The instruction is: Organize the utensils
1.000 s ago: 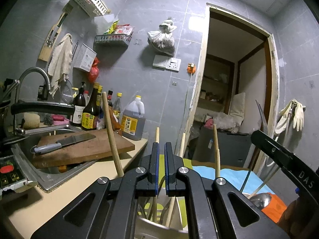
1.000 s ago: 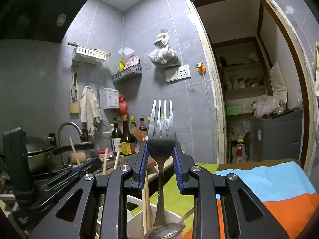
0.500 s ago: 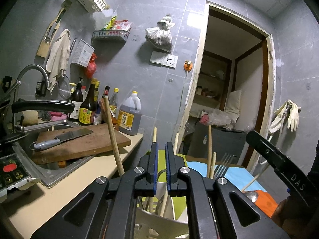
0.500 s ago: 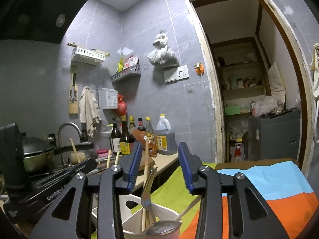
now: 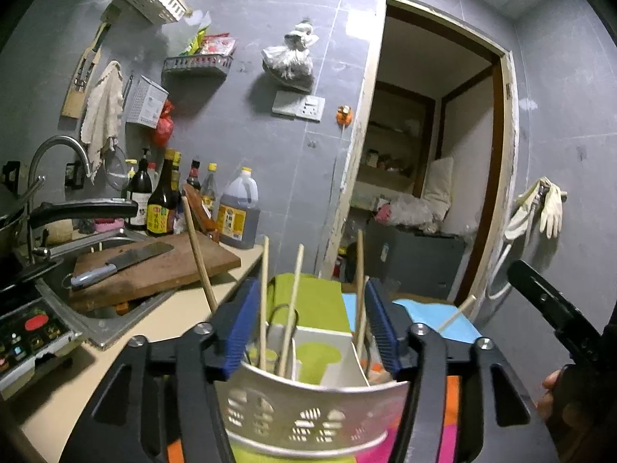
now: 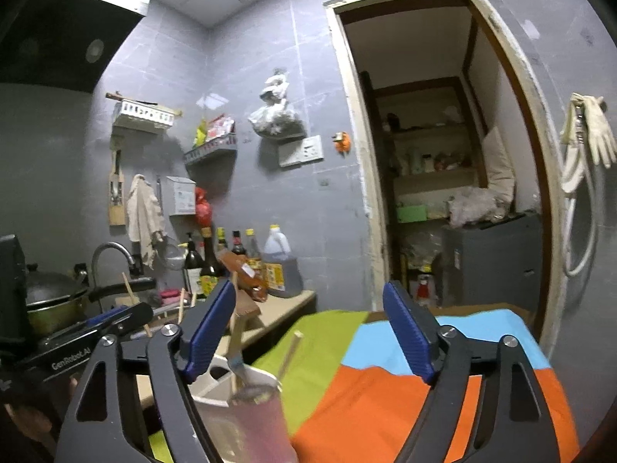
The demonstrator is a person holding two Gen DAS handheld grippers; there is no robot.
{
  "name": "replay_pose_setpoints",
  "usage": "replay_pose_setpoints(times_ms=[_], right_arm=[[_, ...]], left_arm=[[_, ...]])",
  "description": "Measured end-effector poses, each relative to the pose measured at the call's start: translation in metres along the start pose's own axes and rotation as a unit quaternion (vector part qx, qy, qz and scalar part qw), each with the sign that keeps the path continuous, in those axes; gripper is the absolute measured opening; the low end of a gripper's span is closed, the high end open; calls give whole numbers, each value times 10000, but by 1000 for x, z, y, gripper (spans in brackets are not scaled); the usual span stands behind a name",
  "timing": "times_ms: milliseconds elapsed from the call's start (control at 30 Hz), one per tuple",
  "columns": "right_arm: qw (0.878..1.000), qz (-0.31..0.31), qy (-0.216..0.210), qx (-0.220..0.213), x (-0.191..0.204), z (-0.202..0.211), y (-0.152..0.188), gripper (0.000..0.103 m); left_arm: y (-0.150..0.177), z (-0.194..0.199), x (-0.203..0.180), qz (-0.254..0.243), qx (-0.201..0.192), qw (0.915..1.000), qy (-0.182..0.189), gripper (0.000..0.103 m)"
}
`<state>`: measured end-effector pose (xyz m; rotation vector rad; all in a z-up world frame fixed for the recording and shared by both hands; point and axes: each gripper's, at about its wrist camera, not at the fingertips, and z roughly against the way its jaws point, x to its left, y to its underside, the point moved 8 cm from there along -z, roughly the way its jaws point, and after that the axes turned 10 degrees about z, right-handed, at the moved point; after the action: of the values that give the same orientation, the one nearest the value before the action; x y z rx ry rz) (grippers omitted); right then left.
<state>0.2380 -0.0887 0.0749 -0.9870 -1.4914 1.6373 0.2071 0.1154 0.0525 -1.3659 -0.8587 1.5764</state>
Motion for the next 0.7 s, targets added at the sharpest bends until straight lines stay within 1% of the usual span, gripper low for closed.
replay_pose_setpoints(times_ms=[33,100,167,233,333,433,700], right_arm=[[10000,-14,39,38,-4,6,2,87],[9999,-41,86,130,-11,16,6,91],[9996,-77,156,230,-18,26,10,97],[9992,-112,234,292,-26,38,15,103],[9986,-122,345,372,-34,51,20,103],[9979,-116,480,416,-40,65,26,103],[9951,-125,757,628,-49,94,47,103]], left_arm=[[2,1,-2,-4,76,10000,11,59],[7,4,-6,-31,192,9998,42,63],[11,7,-10,-59,244,9997,71,71],[16,12,-15,-103,292,9995,113,83],[24,18,-20,-186,347,9991,157,92],[35,24,-25,-254,429,9985,215,96],[53,37,-24,-228,530,9979,280,99]])
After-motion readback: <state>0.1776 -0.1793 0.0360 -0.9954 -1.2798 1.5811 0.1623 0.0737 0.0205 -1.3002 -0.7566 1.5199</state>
